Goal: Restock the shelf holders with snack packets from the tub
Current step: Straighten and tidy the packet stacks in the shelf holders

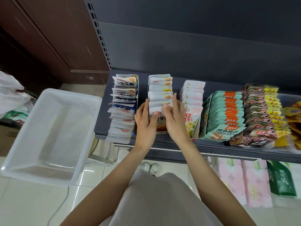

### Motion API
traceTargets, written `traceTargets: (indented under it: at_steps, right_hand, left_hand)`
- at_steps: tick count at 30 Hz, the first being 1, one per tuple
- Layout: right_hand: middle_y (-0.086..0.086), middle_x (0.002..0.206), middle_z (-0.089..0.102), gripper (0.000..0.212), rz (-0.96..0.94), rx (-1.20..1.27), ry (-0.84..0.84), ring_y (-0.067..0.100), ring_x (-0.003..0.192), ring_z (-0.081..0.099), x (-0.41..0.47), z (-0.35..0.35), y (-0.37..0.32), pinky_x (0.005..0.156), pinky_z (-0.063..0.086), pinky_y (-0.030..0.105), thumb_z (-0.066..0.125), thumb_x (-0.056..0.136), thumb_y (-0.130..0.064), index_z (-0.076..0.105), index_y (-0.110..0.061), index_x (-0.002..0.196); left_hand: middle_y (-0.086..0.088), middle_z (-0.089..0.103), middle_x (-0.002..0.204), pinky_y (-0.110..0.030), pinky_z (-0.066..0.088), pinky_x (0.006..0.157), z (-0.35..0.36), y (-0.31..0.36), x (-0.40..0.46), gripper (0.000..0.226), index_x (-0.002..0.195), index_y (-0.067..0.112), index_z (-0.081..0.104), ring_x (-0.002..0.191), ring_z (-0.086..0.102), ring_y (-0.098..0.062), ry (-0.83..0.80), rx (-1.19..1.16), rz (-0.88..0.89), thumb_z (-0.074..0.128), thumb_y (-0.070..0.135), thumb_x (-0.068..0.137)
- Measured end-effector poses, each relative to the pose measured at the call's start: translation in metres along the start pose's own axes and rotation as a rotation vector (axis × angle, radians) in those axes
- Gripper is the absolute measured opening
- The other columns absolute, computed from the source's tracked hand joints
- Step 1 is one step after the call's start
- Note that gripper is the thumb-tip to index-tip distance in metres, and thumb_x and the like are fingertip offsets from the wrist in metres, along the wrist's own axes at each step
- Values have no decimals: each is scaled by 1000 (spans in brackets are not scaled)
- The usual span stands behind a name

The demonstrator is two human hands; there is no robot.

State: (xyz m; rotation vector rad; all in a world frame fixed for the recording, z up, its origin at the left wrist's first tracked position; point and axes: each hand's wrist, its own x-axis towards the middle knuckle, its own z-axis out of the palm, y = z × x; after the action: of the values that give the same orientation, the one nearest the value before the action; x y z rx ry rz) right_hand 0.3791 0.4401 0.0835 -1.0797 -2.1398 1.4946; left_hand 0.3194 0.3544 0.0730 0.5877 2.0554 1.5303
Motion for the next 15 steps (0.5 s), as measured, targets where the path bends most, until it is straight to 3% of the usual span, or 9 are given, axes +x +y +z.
traceTargets:
  at_steps: [2,4,6,8,12,15]
  right_hand:
    - [-5,157,9,63,27,95,34,-8,133,4,-3,-1,0,112,6,19,37,100,-41,7,-22,152]
    - [-6,158,14,60,5,200,81,-1,142,10,-6,-3,-3,117,13,25,40,100,-39,14,-23,152]
    - [-11,152,28,53,-28,289,70,-5,138,25,-7,-4,-4,109,25,14,41,100,-33,23,-22,149]
    - [-10,154,27,50,-47,319,10,-11,135,26,-8,-5,-5,99,26,2,40,102,-24,26,-19,149]
    - [-11,157,15,46,-87,285,-51,-18,134,13,-6,-6,-9,97,21,-3,36,103,-21,30,-19,148]
    - [-17,157,9,47,-96,200,-68,-3,143,3,-1,-8,-14,109,7,7,34,103,-28,27,-23,150]
  left_hand:
    - [16,15,152,-1,10,101,2,4,4,58,150,29,16,134,10,11,-28,-75,-15,44,30,99]
    - [16,11,157,-13,12,110,4,7,8,64,151,30,11,140,9,7,-67,-156,-23,44,35,97]
    - [12,20,156,-25,20,115,5,9,9,68,150,31,11,141,20,2,-106,-271,-37,45,38,92]
    - [11,28,154,-29,27,115,7,8,9,68,149,35,11,138,28,1,-119,-323,-29,46,37,91]
    - [22,30,149,-20,28,112,11,5,9,64,149,34,15,137,27,5,-76,-276,18,46,36,93]
    - [39,19,141,0,15,103,10,8,9,62,150,31,18,132,12,19,-24,-100,65,42,40,94]
